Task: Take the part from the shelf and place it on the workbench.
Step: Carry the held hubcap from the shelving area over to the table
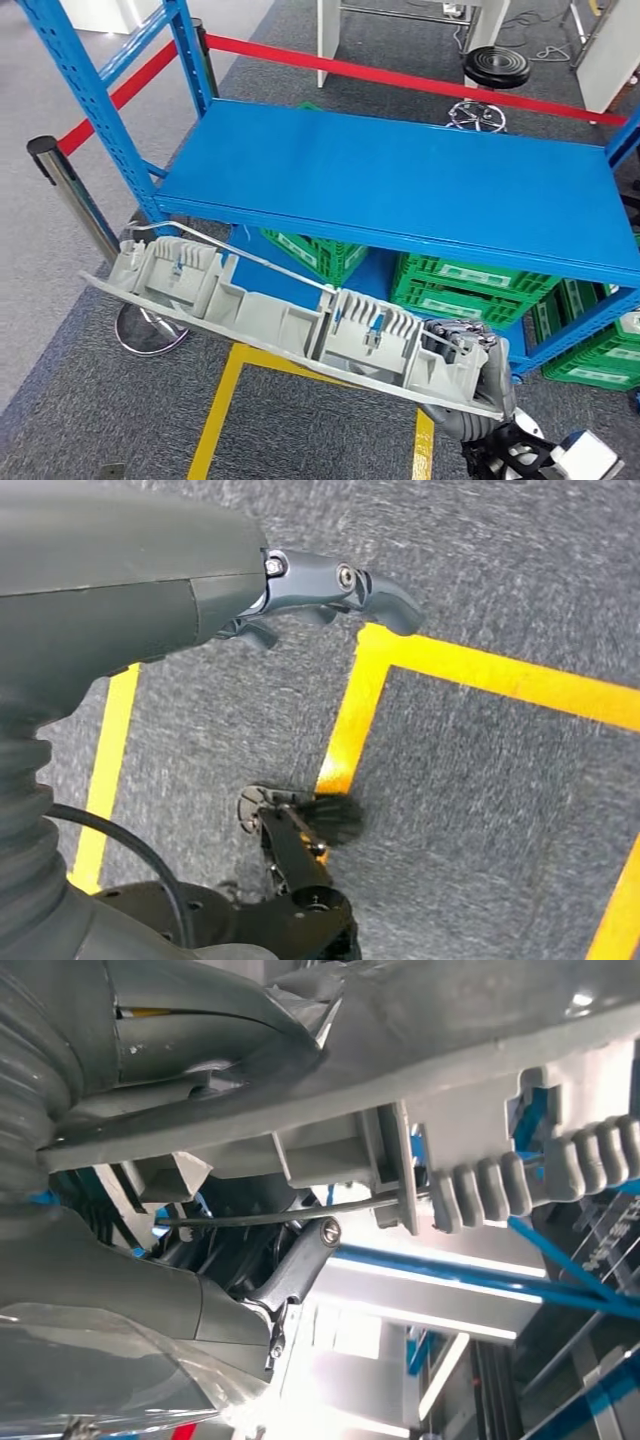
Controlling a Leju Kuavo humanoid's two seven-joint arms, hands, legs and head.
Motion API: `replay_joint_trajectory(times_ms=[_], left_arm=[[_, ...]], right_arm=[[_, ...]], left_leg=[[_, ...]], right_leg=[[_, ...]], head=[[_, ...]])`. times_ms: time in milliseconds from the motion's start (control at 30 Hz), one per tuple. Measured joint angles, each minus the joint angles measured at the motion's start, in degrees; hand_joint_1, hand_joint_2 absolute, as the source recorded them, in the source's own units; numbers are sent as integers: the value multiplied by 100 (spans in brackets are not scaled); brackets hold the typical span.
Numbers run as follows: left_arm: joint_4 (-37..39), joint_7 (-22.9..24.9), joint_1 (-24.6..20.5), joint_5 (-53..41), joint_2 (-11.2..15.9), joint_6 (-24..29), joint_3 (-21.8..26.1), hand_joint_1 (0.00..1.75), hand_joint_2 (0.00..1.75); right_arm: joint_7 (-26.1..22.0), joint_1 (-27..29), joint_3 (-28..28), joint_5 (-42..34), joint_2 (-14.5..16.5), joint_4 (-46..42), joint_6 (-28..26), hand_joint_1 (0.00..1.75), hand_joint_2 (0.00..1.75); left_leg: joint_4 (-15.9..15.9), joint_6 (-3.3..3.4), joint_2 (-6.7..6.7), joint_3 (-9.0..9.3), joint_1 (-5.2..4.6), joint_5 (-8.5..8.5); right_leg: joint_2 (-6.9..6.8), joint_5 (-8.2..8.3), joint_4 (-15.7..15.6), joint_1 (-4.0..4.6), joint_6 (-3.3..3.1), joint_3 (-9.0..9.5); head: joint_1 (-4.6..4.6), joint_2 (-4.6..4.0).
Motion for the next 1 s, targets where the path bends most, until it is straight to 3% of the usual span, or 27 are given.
replay_joint_trajectory(times_ms=[67,100,133,200,267,333,400,433,467,500,567,600,633,700,733,800,867,900,933,967,1000], left_arm=[[0,0,-7,0,-1,1,1,0,175],[0,0,-9,0,-1,1,1,0,175],[0,0,-6,0,0,1,1,0,175],[0,0,15,0,5,2,2,0,175],[0,0,29,0,10,5,3,0,175],[0,0,15,0,8,7,0,0,175],[0,0,4,0,3,5,-3,0,175],[0,0,6,0,1,5,-4,0,175],[0,0,13,0,1,4,-4,0,175],[0,0,19,0,3,4,-3,0,175],[-1,0,19,0,9,4,-3,0,175],[-2,0,11,0,10,4,-4,0,175],[-4,0,4,0,10,5,-5,0,175],[-6,0,8,0,9,6,-3,0,175],[-8,0,19,0,8,6,-2,0,175],[-11,0,21,0,9,8,3,0,175],[-12,0,5,0,8,8,5,0,175],[-11,0,1,0,4,6,5,0,175],[-11,0,2,0,-2,2,4,0,175],[-11,0,3,0,-6,0,4,0,175],[-11,0,4,0,-9,-1,4,0,175]], right_arm=[[-1,1,2,0,-1,0,0,175,175],[-1,4,3,-1,-1,-1,0,175,175],[-1,5,4,-1,-1,-2,0,175,175],[-1,6,3,-1,-3,-4,0,175,175],[-2,1,2,-1,-4,-5,0,175,175],[-4,7,-1,-4,-5,-7,-1,175,175],[-2,18,-7,-5,-5,-7,-1,175,175],[-1,19,-9,-4,-5,-7,-1,175,175],[0,18,-9,-3,-5,-7,-1,175,175],[0,16,-10,-3,-5,-7,0,175,175],[-1,14,-13,-3,-5,-7,0,175,175],[-1,14,-14,-3,-5,-7,0,175,175],[-2,13,-14,-3,-5,-7,0,175,175],[-2,10,-14,-2,-5,-7,0,175,175],[-1,5,-14,-1,-5,-7,0,175,175],[-1,0,-11,-1,-6,-8,0,175,175],[-3,7,-7,-2,-7,-7,0,175,175],[-2,15,-5,-2,-7,-6,0,175,175],[1,20,-4,-1,-8,-5,0,175,175],[3,22,-2,1,-8,-4,0,175,175],[4,23,-1,1,-9,-4,0,175,175]], left_leg=[[61,-39,-149,-26,-2,-19],[91,-71,-210,-58,-3,-21],[112,-108,-268,-96,-2,-12],[130,-178,-353,-157,16,12],[304,-240,-178,-243,7,-106],[902,-294,131,-500,2,-453],[1629,-325,243,-808,24,-768],[1787,-327,256,-864,31,-791],[1692,-319,269,-800,33,-692],[1369,-296,306,-626,27,-503],[526,-212,570,-196,-34,-183],[253,-169,683,-70,-72,-112],[128,-135,758,-25,-106,-105],[91,-88,663,-45,-122,-89],[56,-63,599,-36,-106,-65],[-20,-1,466,-10,-63,-7],[-34,29,329,-24,-49,20],[-30,33,252,-31,-53,22],[-25,35,170,-34,-57,23],[-16,34,90,-32,-58,23],[-4,29,8,-29,-56,19]], right_leg=[[217,308,-768,-34,-9,343],[304,348,-978,-45,-14,447],[344,322,-1042,-44,-23,487],[250,334,-1045,-37,-72,495],[118,356,-1062,-47,-144,496],[-36,360,-1071,-40,-189,494],[-202,353,-1069,-20,-204,489],[-282,350,-1069,-13,-207,489],[-357,347,-1068,-7,-207,493],[-427,342,-1068,0,-206,502],[-551,326,-1069,19,-191,523],[-610,319,-1068,31,-175,527],[-669,314,-1067,40,-156,527],[-785,309,-1085,49,-103,543],[-755,274,-1075,45,-73,545],[-470,63,-798,34,-33,430],[-141,-299,-56,23,-26,80],[-83,-425,311,24,-23,-104],[-63,-444,515,26,-22,-220],[-56,-341,487,26,-23,-230],[-41,-139,231,22,-24,-132]], head=[[-2,0],[-4,0],[-6,0],[-4,0],[-26,0],[-58,0],[-67,0],[-68,0],[-69,0],[-69,0],[-66,0],[-63,0],[-61,0],[-61,0],[-60,0],[-44,0],[-21,0],[-12,0],[-9,0],[-9,0],[-9,0]])
